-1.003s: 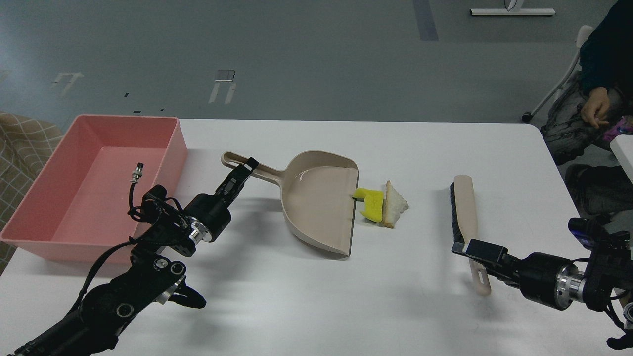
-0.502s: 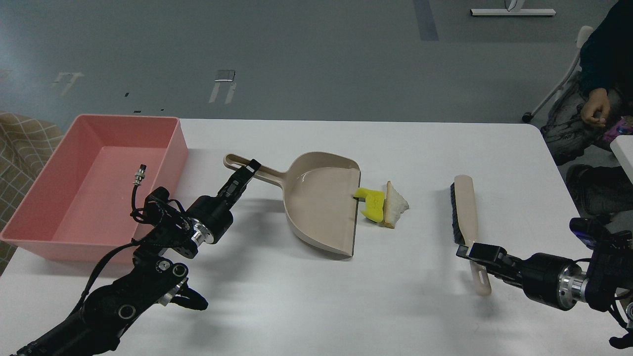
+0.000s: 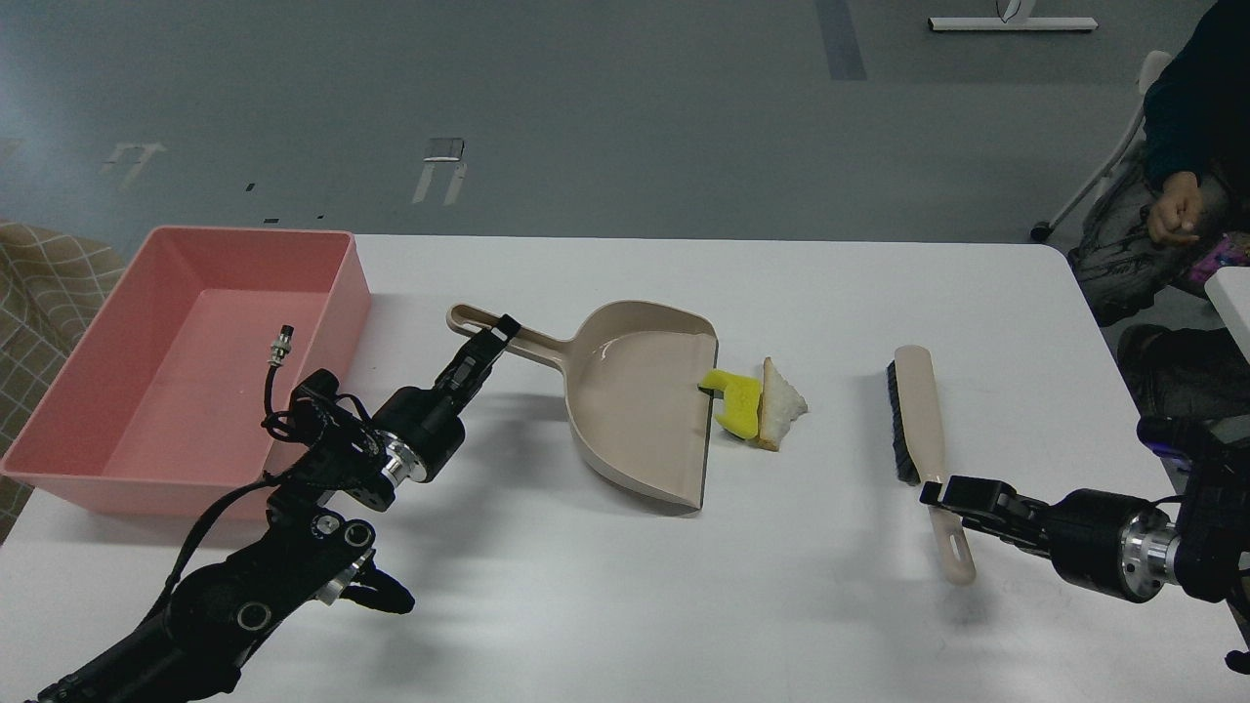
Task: Sweep and dump garbage into bin
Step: 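Lower the right gripper to the brush handle and grasp it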
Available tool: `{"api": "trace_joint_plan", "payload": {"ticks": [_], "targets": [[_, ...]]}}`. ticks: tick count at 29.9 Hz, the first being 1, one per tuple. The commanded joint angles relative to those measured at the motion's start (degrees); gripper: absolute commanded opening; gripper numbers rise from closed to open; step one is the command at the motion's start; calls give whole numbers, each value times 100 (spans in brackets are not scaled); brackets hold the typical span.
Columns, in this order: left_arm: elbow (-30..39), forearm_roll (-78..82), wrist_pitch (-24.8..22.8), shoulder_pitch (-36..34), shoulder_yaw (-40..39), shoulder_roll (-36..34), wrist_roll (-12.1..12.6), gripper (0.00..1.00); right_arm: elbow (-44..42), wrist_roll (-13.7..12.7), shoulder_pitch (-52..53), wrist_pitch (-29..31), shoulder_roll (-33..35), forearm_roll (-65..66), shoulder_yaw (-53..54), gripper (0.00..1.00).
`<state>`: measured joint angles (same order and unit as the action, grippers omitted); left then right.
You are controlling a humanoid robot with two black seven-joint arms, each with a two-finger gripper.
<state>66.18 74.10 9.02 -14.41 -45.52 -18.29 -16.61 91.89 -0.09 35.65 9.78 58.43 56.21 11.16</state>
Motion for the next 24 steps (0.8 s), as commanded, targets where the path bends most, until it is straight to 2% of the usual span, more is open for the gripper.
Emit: {"api": "trace_joint_plan", "payload": {"ticks": [1, 8, 11, 13, 17, 18, 20, 22, 24], "targets": [[9, -1, 3, 0, -1, 1, -1, 0, 14, -44, 65, 42, -25, 4, -8, 63], [9, -10, 3, 8, -1, 1, -36, 0, 75, -158, 135, 94, -43, 21, -26, 62], [9, -10, 12, 8, -1, 1, -36, 0, 101, -175, 144, 121, -43, 74, -113, 57], [9, -10, 12, 8, -1, 1, -36, 0, 136, -184, 153, 121, -43, 92, -140, 49], [0, -19, 12, 0, -1, -8, -45, 0, 172, -280, 161, 130, -34, 92, -167, 26], [9, -19, 3, 8, -1, -8, -45, 0, 172, -307, 161, 130, -34, 92, -167, 24], [9, -19, 12, 0, -1, -8, -45, 0, 181, -334, 161, 130, -34, 92, -167, 12], [9, -19, 12, -1, -1, -17, -45, 0, 181, -342, 170, 130, -34, 92, -175, 4], [9, -19, 12, -1, -1, -17, -45, 0, 181, -351, 188, 130, -34, 92, -167, 0]]}}
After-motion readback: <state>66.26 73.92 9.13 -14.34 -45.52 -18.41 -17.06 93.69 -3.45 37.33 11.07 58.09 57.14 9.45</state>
